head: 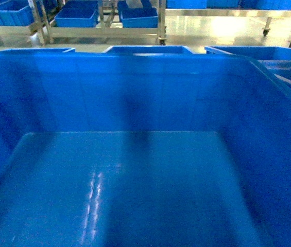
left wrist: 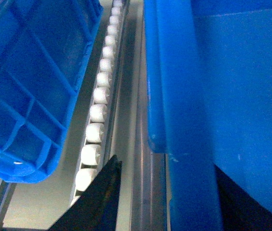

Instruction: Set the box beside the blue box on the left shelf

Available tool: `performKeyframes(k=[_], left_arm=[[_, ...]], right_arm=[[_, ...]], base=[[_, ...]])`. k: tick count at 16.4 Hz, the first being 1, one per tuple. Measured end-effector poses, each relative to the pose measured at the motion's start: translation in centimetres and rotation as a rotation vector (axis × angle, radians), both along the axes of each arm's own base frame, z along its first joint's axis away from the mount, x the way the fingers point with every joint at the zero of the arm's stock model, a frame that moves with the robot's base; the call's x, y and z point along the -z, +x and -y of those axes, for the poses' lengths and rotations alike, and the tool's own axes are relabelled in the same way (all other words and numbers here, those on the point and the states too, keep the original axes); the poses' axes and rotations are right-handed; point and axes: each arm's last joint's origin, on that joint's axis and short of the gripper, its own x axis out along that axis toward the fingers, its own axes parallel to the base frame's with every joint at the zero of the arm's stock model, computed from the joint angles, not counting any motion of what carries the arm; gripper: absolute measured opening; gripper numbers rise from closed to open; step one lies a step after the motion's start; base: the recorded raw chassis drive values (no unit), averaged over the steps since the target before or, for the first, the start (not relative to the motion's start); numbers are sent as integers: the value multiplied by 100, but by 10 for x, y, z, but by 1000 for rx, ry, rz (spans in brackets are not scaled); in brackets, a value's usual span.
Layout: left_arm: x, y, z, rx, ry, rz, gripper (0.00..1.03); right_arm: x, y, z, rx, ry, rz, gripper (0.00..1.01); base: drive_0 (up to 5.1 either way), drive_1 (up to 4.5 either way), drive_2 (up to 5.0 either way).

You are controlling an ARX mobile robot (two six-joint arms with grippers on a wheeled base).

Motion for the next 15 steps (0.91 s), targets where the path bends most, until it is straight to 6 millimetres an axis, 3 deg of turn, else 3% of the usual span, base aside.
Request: performKeyframes(k=[3, 6, 9, 11, 15], left_arm=[[-7, -6, -6, -46, 2, 37, 75], [-23, -7, -9, -55, -12, 126, 101], [-54, -8, -10, -109, 5, 322, 98], [-64, -11, -15, -164, 26, 398, 98], [-66, -10, -12, -146, 24, 415, 98]], right_arm=[[-9, -4, 5, 6, -57, 24, 66], [-40, -1, 7, 66, -120, 160, 97], [-77, -4, -3, 120, -207, 325, 98], [-68, -6, -2, 134, -175, 314, 98], [-71, -5, -3, 140, -151, 350, 98]], base=[[0, 0, 0], [0, 0, 0], [0, 0, 0], [0, 0, 0], [0, 0, 0]])
